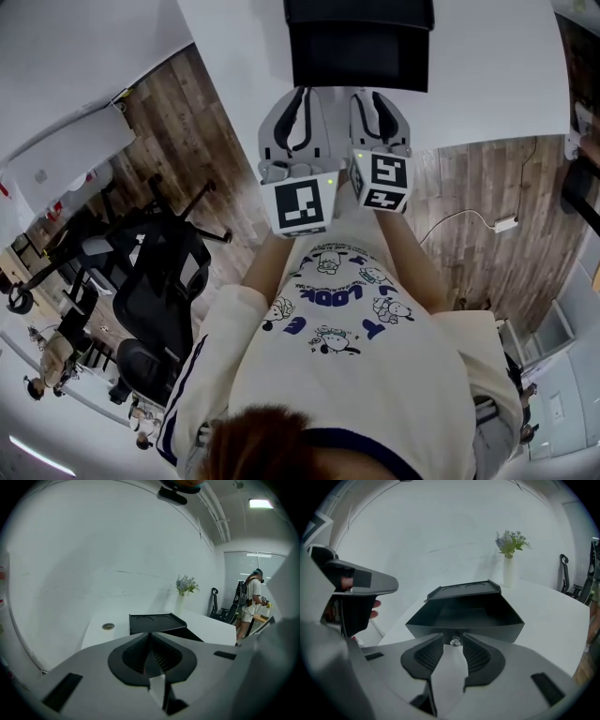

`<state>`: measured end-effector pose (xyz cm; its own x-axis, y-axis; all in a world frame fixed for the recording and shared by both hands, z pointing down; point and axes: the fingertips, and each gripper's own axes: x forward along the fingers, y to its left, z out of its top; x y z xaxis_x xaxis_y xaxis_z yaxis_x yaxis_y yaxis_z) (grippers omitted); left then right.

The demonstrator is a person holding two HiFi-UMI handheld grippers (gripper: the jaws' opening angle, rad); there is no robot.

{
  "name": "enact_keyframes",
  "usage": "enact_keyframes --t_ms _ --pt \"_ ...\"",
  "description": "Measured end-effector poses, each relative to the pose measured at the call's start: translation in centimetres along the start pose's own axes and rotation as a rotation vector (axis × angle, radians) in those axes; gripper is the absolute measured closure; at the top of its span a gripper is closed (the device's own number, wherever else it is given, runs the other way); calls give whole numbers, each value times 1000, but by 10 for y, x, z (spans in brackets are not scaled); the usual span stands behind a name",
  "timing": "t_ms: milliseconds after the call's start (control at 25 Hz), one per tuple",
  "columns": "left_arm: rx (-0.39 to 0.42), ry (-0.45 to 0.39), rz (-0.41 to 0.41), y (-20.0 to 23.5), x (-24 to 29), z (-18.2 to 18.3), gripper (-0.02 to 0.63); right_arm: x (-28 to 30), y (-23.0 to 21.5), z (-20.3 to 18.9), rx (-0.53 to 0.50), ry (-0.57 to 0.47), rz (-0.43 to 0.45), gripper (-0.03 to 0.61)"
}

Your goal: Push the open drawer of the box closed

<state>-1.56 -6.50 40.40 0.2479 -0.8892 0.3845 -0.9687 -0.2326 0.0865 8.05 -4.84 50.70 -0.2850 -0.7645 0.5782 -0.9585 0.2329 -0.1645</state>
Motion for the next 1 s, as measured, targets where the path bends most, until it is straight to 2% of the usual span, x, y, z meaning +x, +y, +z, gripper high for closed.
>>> enact_keyframes --t_ms 160,520,680,1000 --pt "17 0 -10 9 4 -1 584 10 0 -7 12 35 -17 452" --pt "-9 26 -15 16 8 -9 584 23 -1 -20 32 90 -39 453" --pt "-10 31 -21 19 8 -11 584 25 -3 -26 51 117 -54 488" --pt "-22 36 -17 26 13 -9 584 25 -3 -25 57 135 -54 491"
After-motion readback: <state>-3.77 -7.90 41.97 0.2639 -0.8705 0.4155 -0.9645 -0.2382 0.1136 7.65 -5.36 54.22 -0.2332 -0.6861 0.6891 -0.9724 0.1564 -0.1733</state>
